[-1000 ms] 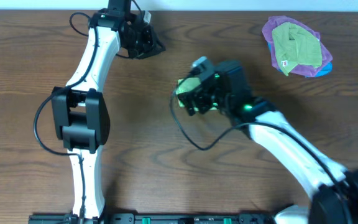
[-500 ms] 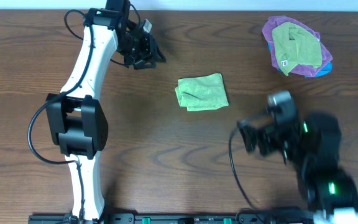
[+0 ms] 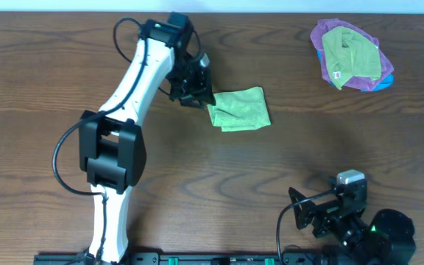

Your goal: Fold the cloth

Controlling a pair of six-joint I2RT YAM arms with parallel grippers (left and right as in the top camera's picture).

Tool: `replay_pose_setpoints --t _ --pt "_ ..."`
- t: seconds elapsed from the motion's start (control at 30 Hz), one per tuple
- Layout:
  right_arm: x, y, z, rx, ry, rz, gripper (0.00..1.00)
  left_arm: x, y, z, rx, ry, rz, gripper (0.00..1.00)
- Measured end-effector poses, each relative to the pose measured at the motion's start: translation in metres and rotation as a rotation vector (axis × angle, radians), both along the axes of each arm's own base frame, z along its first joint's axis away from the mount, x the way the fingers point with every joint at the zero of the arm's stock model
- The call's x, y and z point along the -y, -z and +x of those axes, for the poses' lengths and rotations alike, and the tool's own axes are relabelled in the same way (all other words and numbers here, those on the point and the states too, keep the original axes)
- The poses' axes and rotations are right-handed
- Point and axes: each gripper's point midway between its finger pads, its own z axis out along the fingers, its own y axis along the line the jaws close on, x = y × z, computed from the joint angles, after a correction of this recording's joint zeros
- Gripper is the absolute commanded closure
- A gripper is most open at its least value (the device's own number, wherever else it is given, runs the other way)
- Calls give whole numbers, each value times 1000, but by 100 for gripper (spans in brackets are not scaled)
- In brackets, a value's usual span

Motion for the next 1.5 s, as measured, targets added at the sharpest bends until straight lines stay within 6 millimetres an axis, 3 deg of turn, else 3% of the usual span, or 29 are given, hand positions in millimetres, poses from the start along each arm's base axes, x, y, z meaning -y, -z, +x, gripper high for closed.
replay_pose_setpoints --t 0.13,0.4,0.63,0.7,0.83,0.93,1.03,1.13,1.33,1.5 --pt "0 0 0 -8 8 15 1 7 -7 -1 46 24 6 67" --pt "0 2 -1 -19 12 21 1 5 -53 2 179 13 -23 68" --pt "0 2 -1 -20 12 21 1 9 -56 -1 164 -1 -32 67" --pt "0 2 -1 -20 12 21 1 10 -57 0 159 -13 -33 59" --pt "0 2 -1 -20 12 21 1 16 -74 12 273 -55 -89 5" --pt "0 2 -1 -21 12 21 1 22 -103 10 405 -104 -168 4" --pt "0 2 -1 -21 12 21 1 26 -120 -8 474 -138 -238 5" --pt "0 2 -1 -21 12 21 1 28 -98 -26 433 -159 -250 5" --pt "0 3 -1 -24 14 24 1 40 -6 -47 328 -230 -259 5" --pt "0 3 -1 -25 15 26 1 51 20 -52 338 -322 -333 5"
